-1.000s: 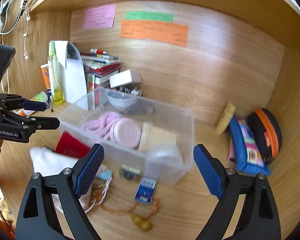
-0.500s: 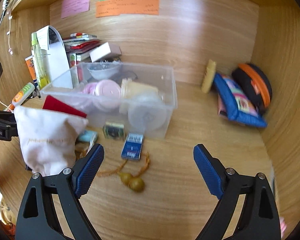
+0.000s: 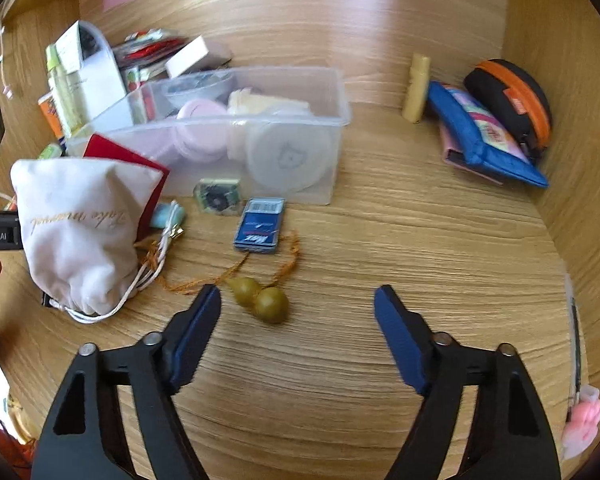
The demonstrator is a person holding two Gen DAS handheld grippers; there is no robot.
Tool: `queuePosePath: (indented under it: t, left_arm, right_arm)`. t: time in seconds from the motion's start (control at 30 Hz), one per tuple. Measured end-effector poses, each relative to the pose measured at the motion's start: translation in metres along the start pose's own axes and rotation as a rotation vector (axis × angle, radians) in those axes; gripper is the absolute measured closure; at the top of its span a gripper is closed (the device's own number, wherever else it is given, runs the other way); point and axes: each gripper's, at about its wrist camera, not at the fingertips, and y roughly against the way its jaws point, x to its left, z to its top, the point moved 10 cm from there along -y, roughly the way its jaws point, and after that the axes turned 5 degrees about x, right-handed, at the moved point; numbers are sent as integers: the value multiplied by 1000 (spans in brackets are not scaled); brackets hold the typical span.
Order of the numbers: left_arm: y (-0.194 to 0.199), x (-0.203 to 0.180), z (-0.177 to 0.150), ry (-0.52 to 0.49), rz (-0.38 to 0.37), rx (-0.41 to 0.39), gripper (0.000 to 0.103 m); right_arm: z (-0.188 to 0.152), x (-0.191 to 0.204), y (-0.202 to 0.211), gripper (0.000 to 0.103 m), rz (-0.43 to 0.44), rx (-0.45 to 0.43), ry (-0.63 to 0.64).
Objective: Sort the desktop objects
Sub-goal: 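Grasp the dark green glass jar with the left gripper while the right grasps the gourd charm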
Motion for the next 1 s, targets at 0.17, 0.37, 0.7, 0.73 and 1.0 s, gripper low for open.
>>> queuePosePath:
  t: [0.17, 0.37, 0.7, 0.73, 1.0]
  left_arm:
    - [2, 0, -2, -6, 9, -16, 41]
    - [2, 0, -2, -14, 13, -20, 49]
    - [19, 7, 2, 21, 4, -63, 54]
    - [21, 8, 2, 23, 3, -66, 55]
    - [40, 5, 8, 9, 8, -118, 59]
  right_arm:
    - [0, 10, -14, 53, 23, 49, 37]
    - [5, 15, -15, 79, 53, 39, 38]
    - [24, -2, 12, 79, 71, -58, -61]
    - [28, -4, 16, 79, 63, -72, -61]
    - [57, -14, 52, 79, 46, -183, -60]
